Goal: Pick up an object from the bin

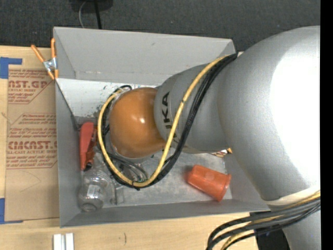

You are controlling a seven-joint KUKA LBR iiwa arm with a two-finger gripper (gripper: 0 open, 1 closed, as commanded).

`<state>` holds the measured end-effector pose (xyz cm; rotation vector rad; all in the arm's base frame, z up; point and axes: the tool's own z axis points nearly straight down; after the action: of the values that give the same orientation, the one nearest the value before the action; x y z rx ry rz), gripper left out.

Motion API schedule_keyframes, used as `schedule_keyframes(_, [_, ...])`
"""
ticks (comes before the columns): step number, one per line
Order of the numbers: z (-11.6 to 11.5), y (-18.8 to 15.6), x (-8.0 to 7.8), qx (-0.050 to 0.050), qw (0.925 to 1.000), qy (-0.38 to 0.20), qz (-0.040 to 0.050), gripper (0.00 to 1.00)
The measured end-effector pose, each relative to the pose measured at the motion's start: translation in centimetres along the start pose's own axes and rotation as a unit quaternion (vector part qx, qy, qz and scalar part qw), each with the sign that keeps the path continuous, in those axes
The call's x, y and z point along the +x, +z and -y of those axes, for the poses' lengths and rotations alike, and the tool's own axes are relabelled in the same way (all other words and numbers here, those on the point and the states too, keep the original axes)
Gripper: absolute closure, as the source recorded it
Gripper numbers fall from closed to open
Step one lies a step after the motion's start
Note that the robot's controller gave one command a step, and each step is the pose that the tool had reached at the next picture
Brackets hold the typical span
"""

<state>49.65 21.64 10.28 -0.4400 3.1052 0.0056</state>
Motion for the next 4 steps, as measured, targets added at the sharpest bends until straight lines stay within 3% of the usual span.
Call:
schedule_keyframes(1, [0.1, 4.6, -0.1, 0.001, 0.9959, -0.09, -0.0011, 0.0])
schedule_keyframes(2, [-2.3, 1.4, 0.0, 0.0, 0.9822, -0.188, -0.0018, 0.0])
schedule_keyframes(3, [3.7, 2.8, 1.7, -0.001, 0.9789, -0.205, -0.0006, 0.0])
schedule_keyframes(4, [5.8, 3.0, 2.4, 0.002, 0.9551, -0.296, 0.0059, 1.0])
